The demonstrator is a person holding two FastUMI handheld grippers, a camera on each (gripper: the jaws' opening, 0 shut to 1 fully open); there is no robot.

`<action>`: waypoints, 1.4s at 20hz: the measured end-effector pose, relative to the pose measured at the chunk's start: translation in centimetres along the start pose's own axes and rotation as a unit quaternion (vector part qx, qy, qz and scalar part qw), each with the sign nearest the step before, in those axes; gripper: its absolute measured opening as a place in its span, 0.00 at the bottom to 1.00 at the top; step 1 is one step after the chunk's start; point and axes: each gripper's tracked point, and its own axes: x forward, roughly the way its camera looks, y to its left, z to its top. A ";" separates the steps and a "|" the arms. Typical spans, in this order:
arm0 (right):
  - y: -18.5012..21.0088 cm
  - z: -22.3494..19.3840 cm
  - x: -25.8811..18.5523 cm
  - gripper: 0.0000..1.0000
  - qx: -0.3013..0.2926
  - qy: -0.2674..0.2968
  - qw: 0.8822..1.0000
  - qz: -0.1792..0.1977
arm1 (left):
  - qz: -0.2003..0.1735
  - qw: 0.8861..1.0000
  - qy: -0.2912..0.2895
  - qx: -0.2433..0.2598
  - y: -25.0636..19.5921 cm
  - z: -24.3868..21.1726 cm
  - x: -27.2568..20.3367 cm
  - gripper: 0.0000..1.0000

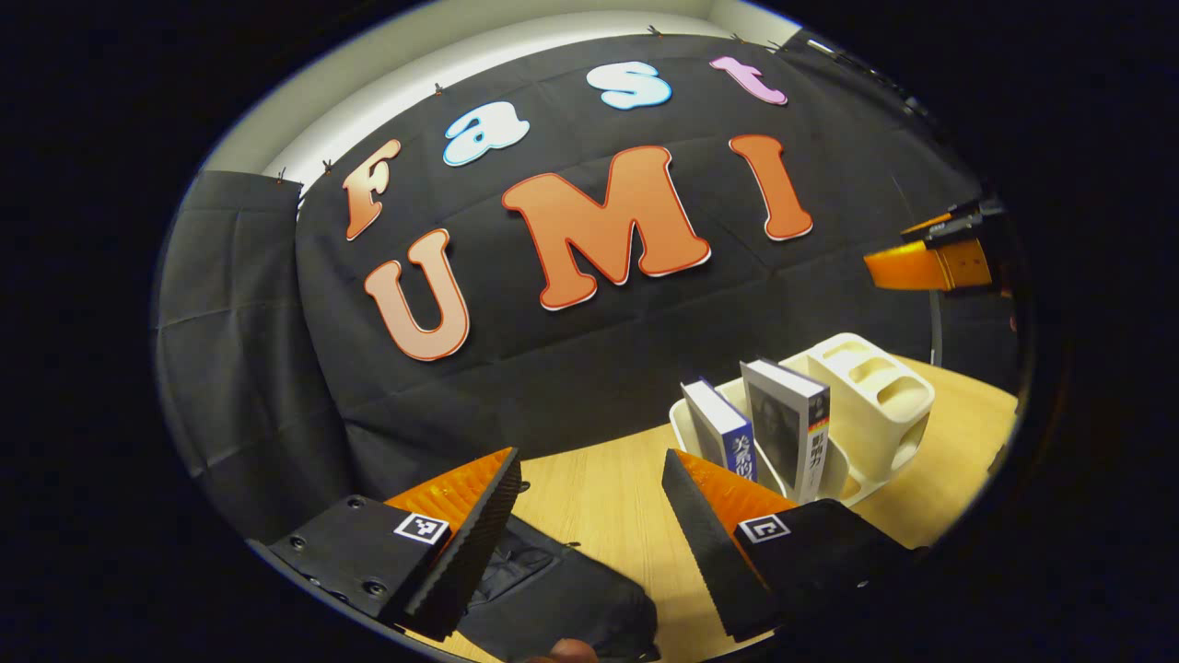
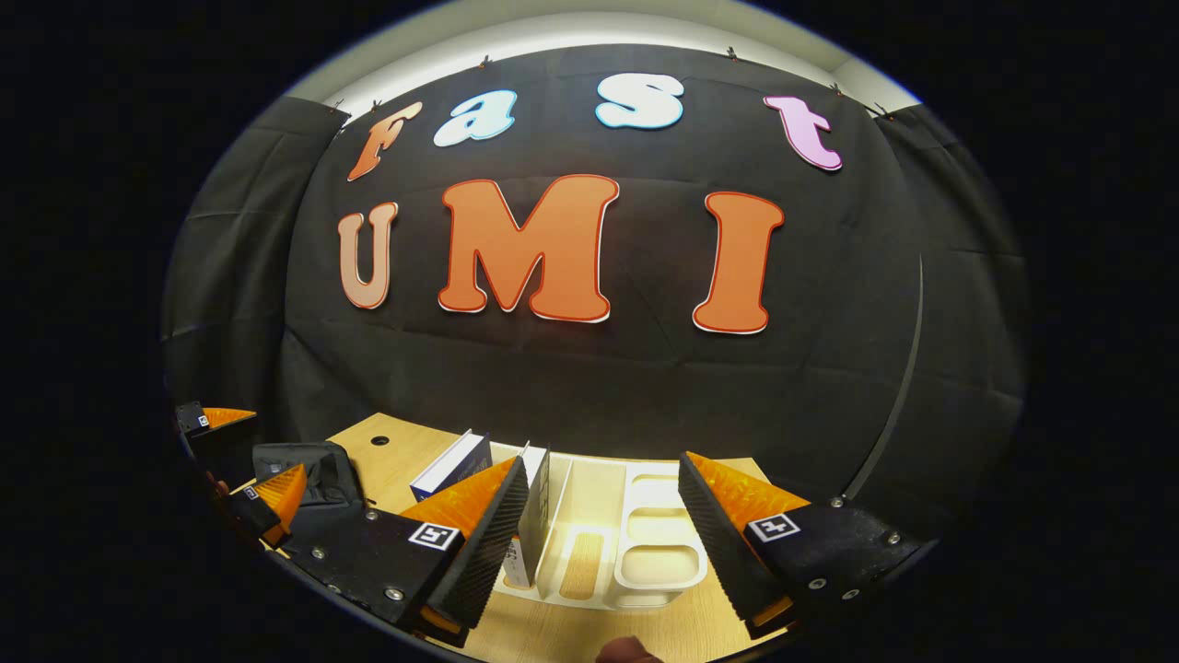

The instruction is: Open the schoolbag, grab two books from the bookshelf and put them into the schoolbag.

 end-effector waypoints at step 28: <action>-3.5 -3.9 0.2 0.98 -0.011 0.019 0.999 0.025 | 0.052 0.922 0.220 0.313 1.0 -25.5 -2.8 0.96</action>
